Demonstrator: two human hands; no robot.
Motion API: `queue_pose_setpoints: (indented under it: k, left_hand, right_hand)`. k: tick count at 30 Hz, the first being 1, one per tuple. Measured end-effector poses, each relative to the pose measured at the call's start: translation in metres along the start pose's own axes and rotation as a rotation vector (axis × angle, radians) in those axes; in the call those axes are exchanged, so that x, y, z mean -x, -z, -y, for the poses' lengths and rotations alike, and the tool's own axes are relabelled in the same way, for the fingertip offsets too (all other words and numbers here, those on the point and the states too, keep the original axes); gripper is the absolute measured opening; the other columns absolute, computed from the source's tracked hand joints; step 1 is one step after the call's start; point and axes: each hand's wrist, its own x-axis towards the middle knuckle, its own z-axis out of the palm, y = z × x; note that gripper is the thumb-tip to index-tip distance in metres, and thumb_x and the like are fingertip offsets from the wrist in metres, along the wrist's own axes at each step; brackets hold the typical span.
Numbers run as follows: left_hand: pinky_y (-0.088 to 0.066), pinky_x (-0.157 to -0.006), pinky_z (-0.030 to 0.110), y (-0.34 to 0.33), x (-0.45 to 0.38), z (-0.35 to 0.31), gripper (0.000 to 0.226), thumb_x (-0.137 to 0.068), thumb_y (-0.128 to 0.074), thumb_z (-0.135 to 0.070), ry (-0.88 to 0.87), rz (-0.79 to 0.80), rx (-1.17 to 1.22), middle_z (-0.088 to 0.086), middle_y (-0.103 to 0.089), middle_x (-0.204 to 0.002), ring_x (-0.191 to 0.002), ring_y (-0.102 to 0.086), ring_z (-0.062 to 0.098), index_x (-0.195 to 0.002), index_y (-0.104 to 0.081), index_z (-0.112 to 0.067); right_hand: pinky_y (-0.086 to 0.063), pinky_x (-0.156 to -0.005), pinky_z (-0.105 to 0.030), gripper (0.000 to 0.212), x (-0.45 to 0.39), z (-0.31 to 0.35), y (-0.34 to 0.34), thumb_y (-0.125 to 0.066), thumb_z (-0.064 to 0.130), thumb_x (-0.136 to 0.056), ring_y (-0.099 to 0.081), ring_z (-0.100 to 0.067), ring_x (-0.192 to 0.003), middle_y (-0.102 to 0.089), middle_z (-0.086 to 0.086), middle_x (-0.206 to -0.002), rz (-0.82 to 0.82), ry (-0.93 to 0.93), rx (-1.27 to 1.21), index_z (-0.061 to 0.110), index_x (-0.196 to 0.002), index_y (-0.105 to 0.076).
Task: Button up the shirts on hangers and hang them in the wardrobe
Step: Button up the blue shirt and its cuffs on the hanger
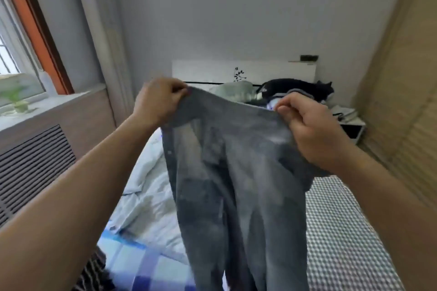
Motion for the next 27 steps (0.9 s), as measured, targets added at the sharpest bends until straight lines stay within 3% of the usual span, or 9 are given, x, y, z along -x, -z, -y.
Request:
queue_pose_setpoints:
  k: [5, 9, 12, 14, 17, 19, 22, 24, 27]
  left_hand:
    - [-0.050, -0.078, 0.036, -0.083, -0.062, -0.072, 0.023, -0.094, -0.061, -0.034, -0.187, -0.281, 0.258, 0.006, -0.071, -0.097, -0.094, -0.064, 0.025, -0.110, -0.078, -0.029]
    - [-0.038, -0.108, 0.050, -0.187, -0.057, -0.079, 0.054, -0.094, -0.062, -0.044, 0.109, 0.250, 0.145, 0.015, -0.039, -0.144, -0.131, -0.038, 0.039, -0.144, -0.048, -0.030]
    - [-0.053, -0.089, 0.046, -0.248, 0.005, -0.078, 0.043, -0.094, -0.061, -0.057, 0.373, 0.497, 0.702, 0.009, -0.066, -0.109, -0.105, -0.062, 0.033, -0.112, -0.064, -0.017]
    - [-0.058, -0.071, 0.041, -0.271, 0.054, -0.078, 0.061, -0.093, -0.055, -0.069, 0.760, 1.027, 1.018, 0.012, -0.067, -0.089, -0.082, -0.066, 0.031, -0.101, -0.067, -0.010]
    - [-0.055, -0.089, 0.046, -0.309, 0.097, -0.071, 0.072, -0.092, -0.055, -0.069, 0.832, 1.441, 1.167, 0.018, -0.066, -0.114, -0.105, -0.063, 0.034, -0.124, -0.067, -0.005]
    - [-0.055, -0.090, 0.043, -0.322, 0.096, -0.064, 0.046, -0.088, -0.073, -0.034, 0.872, 1.398, 1.195, 0.023, -0.070, -0.111, -0.100, -0.068, 0.033, -0.118, -0.069, 0.001]
    - [-0.059, -0.073, 0.037, -0.322, 0.085, -0.048, 0.033, -0.077, -0.067, 0.002, 0.782, 1.302, 1.039, 0.029, -0.071, -0.100, -0.082, -0.071, 0.032, -0.110, -0.067, 0.006]
    - [-0.058, -0.074, 0.033, -0.309, 0.079, -0.048, 0.028, -0.083, -0.067, 0.003, 0.658, 1.277, 0.858, 0.021, -0.074, -0.102, -0.085, -0.071, 0.027, -0.111, -0.070, -0.001]
    - [-0.050, -0.068, 0.024, -0.281, 0.075, -0.076, 0.012, -0.090, -0.071, -0.010, 0.426, 1.210, 0.543, -0.007, -0.073, -0.081, -0.074, -0.067, 0.008, -0.102, -0.072, -0.016]
  right_hand:
    - [-0.046, -0.061, -0.013, 0.018, -0.010, -0.022, 0.022, -0.059, 0.033, -0.100, -0.061, 0.001, -0.067, -0.072, 0.009, -0.081, -0.058, -0.256, -0.121, 0.024, -0.091, -0.071]
    - [-0.041, -0.053, -0.030, 0.041, 0.005, -0.091, 0.009, -0.059, 0.033, -0.101, -0.047, -0.010, -0.057, -0.062, -0.022, -0.071, -0.142, -0.586, -0.097, -0.001, -0.082, -0.067]
    - [-0.049, -0.063, -0.044, 0.032, 0.048, -0.132, -0.015, -0.061, 0.028, -0.100, -0.052, -0.016, -0.063, -0.064, -0.021, -0.079, -0.177, -0.752, -0.116, 0.003, -0.081, -0.066]
    - [-0.049, -0.068, -0.042, 0.022, 0.079, -0.142, -0.046, -0.062, 0.019, -0.100, -0.055, -0.012, -0.065, -0.066, -0.013, -0.076, -0.064, -0.806, -0.121, 0.008, -0.082, -0.066]
    - [-0.052, -0.072, -0.031, 0.009, 0.106, -0.159, -0.102, -0.058, 0.016, -0.100, -0.061, -0.005, -0.074, -0.068, 0.003, -0.079, 0.224, -0.860, -0.292, 0.017, -0.098, -0.067]
    - [-0.056, -0.080, -0.034, 0.020, 0.110, -0.172, -0.119, -0.057, 0.017, -0.100, -0.068, -0.010, -0.085, -0.072, 0.005, -0.089, 0.432, -0.892, -0.394, 0.025, -0.115, -0.068]
    - [-0.059, -0.079, -0.028, 0.025, 0.097, -0.208, -0.097, -0.055, 0.010, -0.102, -0.073, -0.018, -0.093, -0.077, -0.005, -0.103, 0.585, -0.899, -0.537, 0.018, -0.123, -0.068]
    - [-0.057, -0.078, -0.020, 0.033, 0.084, -0.246, -0.062, -0.060, 0.008, -0.100, -0.069, -0.009, -0.097, -0.073, 0.004, -0.112, 0.540, -0.824, -0.434, 0.020, -0.131, -0.065]
    - [-0.038, -0.112, -0.024, 0.074, 0.072, -0.301, -0.036, -0.073, 0.031, -0.091, -0.039, 0.003, -0.130, -0.036, 0.028, -0.143, 0.751, -0.505, -0.061, 0.039, -0.154, -0.035]
